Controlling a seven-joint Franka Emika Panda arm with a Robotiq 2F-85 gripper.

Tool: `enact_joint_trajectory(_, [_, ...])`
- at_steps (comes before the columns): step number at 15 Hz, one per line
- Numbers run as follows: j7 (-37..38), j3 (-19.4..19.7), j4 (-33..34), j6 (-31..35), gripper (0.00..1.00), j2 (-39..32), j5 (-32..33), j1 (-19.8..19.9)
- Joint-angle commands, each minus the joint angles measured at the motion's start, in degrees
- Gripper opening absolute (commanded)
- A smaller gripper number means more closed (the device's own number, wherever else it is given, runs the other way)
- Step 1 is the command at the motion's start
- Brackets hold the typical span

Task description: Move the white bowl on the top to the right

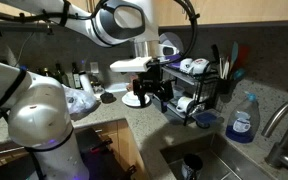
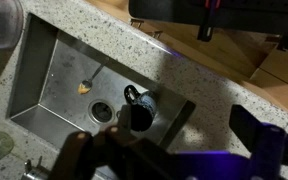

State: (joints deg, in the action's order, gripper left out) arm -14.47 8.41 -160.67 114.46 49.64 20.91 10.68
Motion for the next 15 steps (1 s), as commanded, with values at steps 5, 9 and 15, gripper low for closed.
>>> enact_joint_trajectory(5, [0.3, 0.4, -0.2, -0.4, 1.0, -0.3, 0.3, -0.6])
enact_joint_trajectory(9, [0.3, 0.4, -0.2, -0.4, 1.0, -0.3, 0.3, -0.6])
enact_joint_trajectory(15, [0.2, -0.2, -0.1, -0.3, 1.0, -0.1, -0.4, -1.9])
